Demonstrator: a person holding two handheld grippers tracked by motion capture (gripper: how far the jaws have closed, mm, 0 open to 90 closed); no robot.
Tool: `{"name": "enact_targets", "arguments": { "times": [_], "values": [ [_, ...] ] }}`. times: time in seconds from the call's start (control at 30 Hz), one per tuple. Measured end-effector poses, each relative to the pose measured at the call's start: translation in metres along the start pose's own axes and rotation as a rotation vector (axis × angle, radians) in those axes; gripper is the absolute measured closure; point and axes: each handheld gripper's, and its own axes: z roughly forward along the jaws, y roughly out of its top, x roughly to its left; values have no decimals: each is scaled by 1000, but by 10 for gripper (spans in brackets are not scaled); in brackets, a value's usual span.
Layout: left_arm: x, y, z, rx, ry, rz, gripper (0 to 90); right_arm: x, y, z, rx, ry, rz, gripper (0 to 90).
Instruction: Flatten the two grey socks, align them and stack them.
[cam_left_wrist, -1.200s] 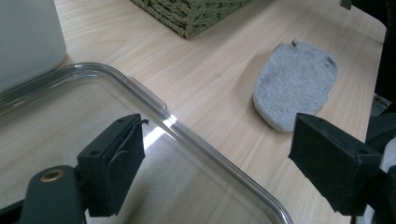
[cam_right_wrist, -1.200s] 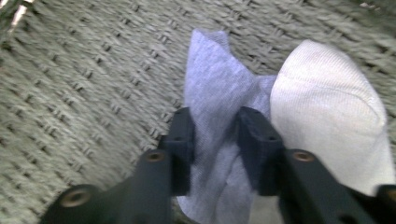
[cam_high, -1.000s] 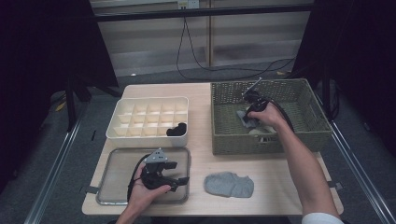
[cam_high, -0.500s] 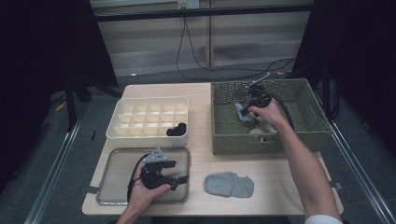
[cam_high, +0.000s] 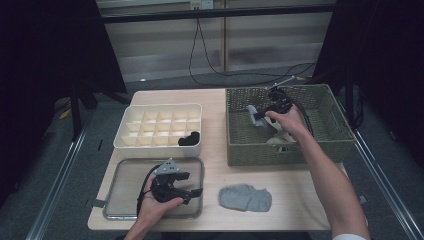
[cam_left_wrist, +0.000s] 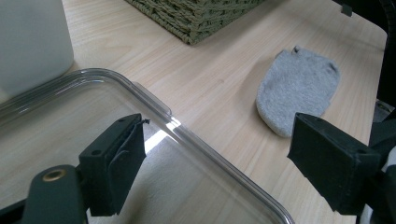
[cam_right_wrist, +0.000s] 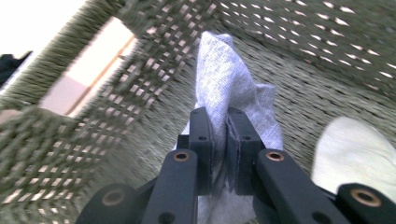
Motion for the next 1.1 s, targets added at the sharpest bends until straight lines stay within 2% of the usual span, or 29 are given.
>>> {"name": "enact_targets", "arguments": {
  "times": [0.2,0.3,0.5,0.6,0.77,1.1],
  "values": [
    [-1,0,-1,2,0,1,185,9,1,-5,-20,2,-21,821],
    [-1,0,-1,4,2,6,186,11,2,-12,-57,19,-22,821],
    [-3,-1,-2,5,11,9,198,19,0,-22,-89,29,-27,821],
    [-4,-1,-3,7,17,12,199,24,-2,-29,-116,42,-24,820],
    [-7,-2,-2,10,16,24,202,34,-6,-42,-147,50,-45,820],
    [-10,-1,1,16,15,30,205,47,-18,-64,-212,83,-61,819]
  ]
}}
